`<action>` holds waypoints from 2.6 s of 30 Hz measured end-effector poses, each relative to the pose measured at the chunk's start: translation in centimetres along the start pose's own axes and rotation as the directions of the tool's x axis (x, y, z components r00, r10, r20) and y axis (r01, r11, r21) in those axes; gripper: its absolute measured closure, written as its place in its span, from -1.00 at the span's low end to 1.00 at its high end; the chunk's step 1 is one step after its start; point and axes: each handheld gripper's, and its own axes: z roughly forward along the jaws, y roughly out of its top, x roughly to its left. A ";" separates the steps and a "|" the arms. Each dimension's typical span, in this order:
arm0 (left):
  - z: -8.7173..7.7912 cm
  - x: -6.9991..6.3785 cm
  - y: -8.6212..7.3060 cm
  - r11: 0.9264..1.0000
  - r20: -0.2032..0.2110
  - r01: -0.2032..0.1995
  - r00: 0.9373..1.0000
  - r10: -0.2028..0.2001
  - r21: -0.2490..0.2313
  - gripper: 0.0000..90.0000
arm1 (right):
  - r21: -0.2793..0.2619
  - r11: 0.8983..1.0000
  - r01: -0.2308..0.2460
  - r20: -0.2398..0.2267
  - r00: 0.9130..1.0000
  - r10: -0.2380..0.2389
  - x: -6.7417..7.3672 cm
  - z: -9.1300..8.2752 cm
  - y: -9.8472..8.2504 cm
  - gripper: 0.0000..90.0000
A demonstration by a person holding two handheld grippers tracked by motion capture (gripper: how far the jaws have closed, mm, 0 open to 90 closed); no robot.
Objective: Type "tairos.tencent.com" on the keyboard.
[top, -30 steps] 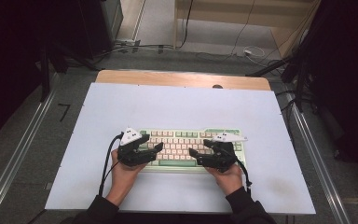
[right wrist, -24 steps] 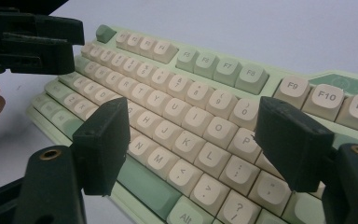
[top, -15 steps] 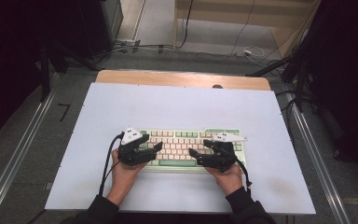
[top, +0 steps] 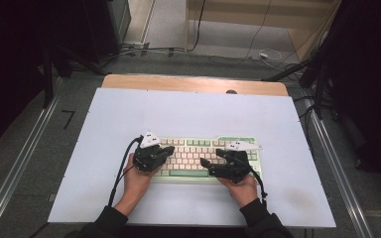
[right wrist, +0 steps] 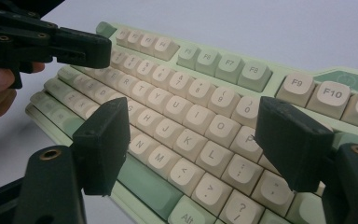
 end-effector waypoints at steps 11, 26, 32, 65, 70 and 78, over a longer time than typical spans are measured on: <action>0.8 0.2 0.0 0.997 -0.008 0.010 1.000 -0.010 0.075 1.00 | 0.001 1.000 0.002 0.000 1.000 -0.002 0.0 0.1 0.0 -0.45; -2.2 1.1 0.0 0.987 -0.044 0.073 0.996 -0.080 -0.144 -0.01 | -0.001 1.000 0.004 0.001 1.000 -0.004 0.0 0.0 0.0 -0.45; -2.9 1.9 -0.5 0.980 -0.059 0.110 0.991 -0.121 -0.164 -0.01 | -0.001 1.000 0.005 0.000 1.000 -0.005 0.1 0.0 0.0 -0.45; -3.0 2.1 -1.1 0.978 -0.059 0.119 0.990 -0.131 -0.168 0.03 | 0.041 0.991 0.129 -0.046 0.991 -0.127 2.7 2.3 -0.6 0.94; -2.9 2.1 -1.1 0.979 -0.059 0.119 0.990 -0.130 -0.166 0.03 | 0.053 0.990 0.132 -0.048 0.990 -0.130 2.9 2.5 -0.7 0.94; -2.9 2.1 -1.1 0.979 -0.058 0.120 0.990 -0.131 -0.165 0.03 | 0.063 0.989 0.137 -0.046 0.990 -0.134 3.0 2.7 -0.8 0.94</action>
